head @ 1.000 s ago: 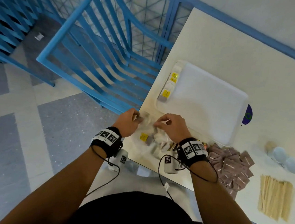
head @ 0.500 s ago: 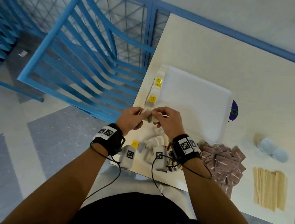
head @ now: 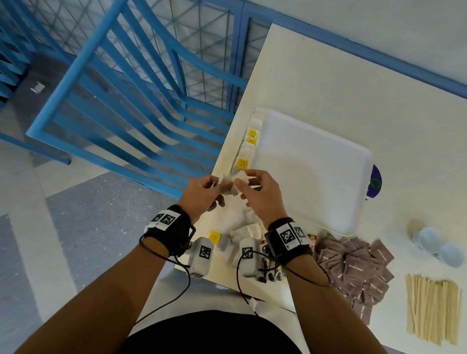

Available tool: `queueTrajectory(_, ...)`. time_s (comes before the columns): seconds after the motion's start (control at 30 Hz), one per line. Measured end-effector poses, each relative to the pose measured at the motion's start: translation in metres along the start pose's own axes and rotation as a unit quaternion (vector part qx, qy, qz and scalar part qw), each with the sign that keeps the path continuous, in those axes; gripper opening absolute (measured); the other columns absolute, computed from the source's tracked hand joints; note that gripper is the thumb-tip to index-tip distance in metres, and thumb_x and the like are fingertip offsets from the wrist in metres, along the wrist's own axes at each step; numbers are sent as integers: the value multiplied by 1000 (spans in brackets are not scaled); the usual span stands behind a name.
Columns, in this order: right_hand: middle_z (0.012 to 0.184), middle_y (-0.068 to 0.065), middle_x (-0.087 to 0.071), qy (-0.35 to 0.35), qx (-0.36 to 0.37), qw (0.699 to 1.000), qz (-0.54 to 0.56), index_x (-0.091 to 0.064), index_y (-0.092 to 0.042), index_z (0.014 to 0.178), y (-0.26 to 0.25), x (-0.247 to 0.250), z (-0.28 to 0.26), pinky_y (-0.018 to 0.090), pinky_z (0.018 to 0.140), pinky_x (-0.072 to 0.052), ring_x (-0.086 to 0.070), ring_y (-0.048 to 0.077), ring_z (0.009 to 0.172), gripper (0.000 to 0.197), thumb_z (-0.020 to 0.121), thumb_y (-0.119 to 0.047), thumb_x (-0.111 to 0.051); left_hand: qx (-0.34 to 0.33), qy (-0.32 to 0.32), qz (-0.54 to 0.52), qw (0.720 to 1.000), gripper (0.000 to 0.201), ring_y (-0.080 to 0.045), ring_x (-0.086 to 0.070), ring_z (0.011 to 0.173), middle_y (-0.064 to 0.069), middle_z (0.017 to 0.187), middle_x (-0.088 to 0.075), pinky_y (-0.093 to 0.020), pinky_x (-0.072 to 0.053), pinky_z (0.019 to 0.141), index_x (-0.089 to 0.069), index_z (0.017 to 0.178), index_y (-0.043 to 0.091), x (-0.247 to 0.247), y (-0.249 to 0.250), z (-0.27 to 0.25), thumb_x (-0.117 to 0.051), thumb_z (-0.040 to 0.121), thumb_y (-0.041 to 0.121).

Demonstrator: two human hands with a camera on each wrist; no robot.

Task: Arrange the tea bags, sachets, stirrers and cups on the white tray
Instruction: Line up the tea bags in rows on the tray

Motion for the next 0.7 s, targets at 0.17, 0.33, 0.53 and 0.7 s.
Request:
queueTrajectory(0.17, 80, 1, -75, 18, -10, 1000, -22, -70, -17, 95, 3, -5, 6, 34, 69, -59, -71, 14, 68, 8, 87, -19, -70, 6, 17, 9, 1000, 26, -20, -41, 49, -16, 65, -66, -25, -31, 44, -69, 88, 4, 5, 0, 1, -72, 95, 29)
queueTrajectory(0.33, 80, 0, -74, 39, 1, 997, -60, -71, -20, 93, 7, 0, 31, 37, 74, -59, -72, 16, 68, 5, 90, -19, -67, 9, 67, 61, 996, 21, -11, -46, 45, -14, 69, -70, -22, -36, 45, -70, 88, 6, 25, -4, 7, -71, 95, 25)
queueTrajectory(0.53, 89, 0, -73, 2, 62, 981, -186, -76, -15, 103, 2, -13, 48, 22, 80, -44, -63, 15, 81, 15, 92, -21, -68, 0, 67, 89, 994, 19, -14, -56, 55, -15, 72, -72, -23, -41, 49, -71, 91, 8, 45, -6, 10, -70, 95, 26)
queueTrajectory(0.7, 81, -4, -66, 53, 70, 982, -166, -69, -15, 95, 3, -20, 55, 4, 66, -44, -57, 2, 67, 8, 87, -14, -73, 14, 79, 91, 993, 19, -7, -54, 47, -13, 70, -72, -23, -40, 48, -71, 95, 8, 48, -8, 11, -70, 95, 26)
Point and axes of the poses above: each hand's wrist, its own z-axis towards the middle knuckle, its own x-axis out of the back of the hand, y = z × x, the point moved 2 cm from there along z, towards the middle knuckle
